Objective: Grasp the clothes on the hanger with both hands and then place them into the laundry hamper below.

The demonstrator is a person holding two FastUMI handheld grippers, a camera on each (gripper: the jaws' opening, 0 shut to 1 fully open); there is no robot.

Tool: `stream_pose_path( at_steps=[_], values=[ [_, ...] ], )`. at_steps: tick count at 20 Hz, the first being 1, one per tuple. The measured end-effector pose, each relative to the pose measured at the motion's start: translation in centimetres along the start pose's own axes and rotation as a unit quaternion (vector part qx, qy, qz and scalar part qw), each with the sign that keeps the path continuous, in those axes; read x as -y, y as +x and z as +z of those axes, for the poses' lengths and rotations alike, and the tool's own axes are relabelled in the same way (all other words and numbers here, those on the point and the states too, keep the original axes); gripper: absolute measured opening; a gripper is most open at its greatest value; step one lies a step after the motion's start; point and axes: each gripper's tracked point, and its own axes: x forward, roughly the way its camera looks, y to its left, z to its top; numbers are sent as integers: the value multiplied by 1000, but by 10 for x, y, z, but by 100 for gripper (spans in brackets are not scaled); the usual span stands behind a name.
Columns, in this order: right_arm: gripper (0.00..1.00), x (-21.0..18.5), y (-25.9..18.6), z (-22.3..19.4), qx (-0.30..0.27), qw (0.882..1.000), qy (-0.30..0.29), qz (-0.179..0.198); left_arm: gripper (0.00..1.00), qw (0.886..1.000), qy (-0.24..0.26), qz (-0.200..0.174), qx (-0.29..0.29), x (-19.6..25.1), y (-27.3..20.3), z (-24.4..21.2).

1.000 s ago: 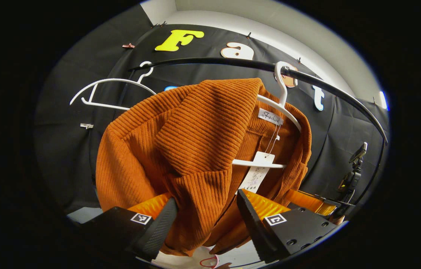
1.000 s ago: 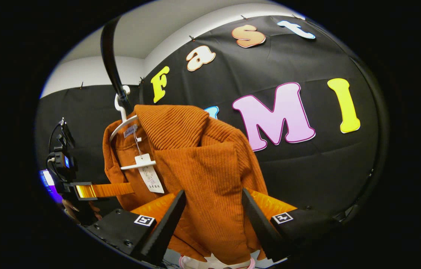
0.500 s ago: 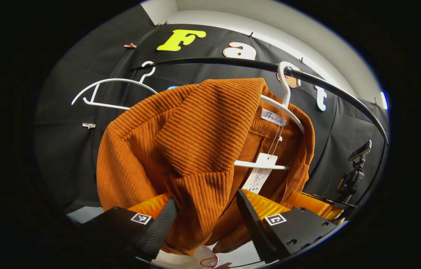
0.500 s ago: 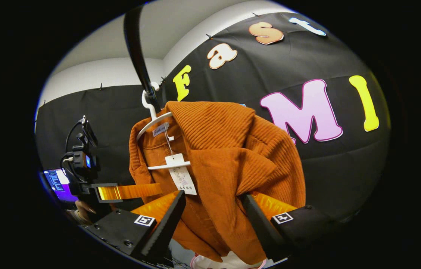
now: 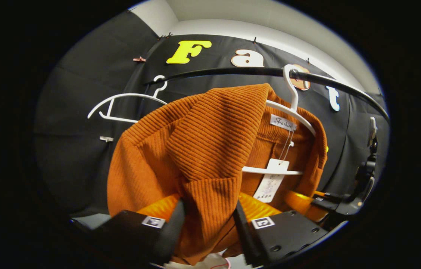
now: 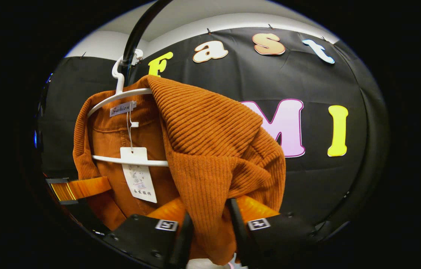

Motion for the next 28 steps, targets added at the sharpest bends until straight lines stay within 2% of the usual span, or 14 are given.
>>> stream_pose_path(
  at_steps=[1, 2, 3, 5, 10, 14, 16, 17, 18, 19, 22, 23, 25, 28],
  values=[
    [32, 10, -5, 4, 5, 1000, 1, -8, 46, 1000, -3, 11, 2, -6, -1, 2],
    [13, 15, -5, 11, 11, 1000, 13, 4, 31, 1000, -10, 14, 5, -9, -2, 5],
    [12, 14, -7, 12, 9, 999, 34, 24, 15, 1000, -18, 14, 6, -12, -6, 7],
    [12, 7, -21, 23, 14, 994, 80, 76, 11, 1000, -27, 11, 3, -17, -16, 14],
    [12, 7, -52, 76, 65, 975, 142, 156, 11, 998, 20, 45, 47, -43, -54, 65],
    [12, 23, -51, 118, 113, 954, 220, 167, 10, 992, 36, 63, 103, -58, -63, 112],
    [12, 32, -51, 139, 139, 947, 239, 163, 10, 989, 52, 69, 120, -64, -63, 130],
    [12, 37, -50, 147, 148, 947, 238, 158, 10, 987, 64, 71, 127, -67, -62, 140],
    [7, 42, -47, 154, 155, 949, 230, 151, 10, 984, 81, 74, 137, -70, -61, 150],
    [12, 47, -45, 160, 161, 951, 221, 144, 11, 981, 100, 80, 147, -74, -60, 160],
    [12, 63, -36, 177, 182, 958, 185, 118, 11, 973, 134, 103, 161, -90, -44, 176],
    [17, 71, -33, 179, 186, 961, 174, 105, 11, 972, 142, 103, 158, -91, -36, 176],
    [14, 83, -23, 175, 180, 967, 161, 83, 9, 972, 158, 101, 140, -98, -21, 167],
    [12, 95, -6, 154, 152, 974, 157, 61, 11, 980, 153, 81, 99, -100, -2, 134]
  ],
)
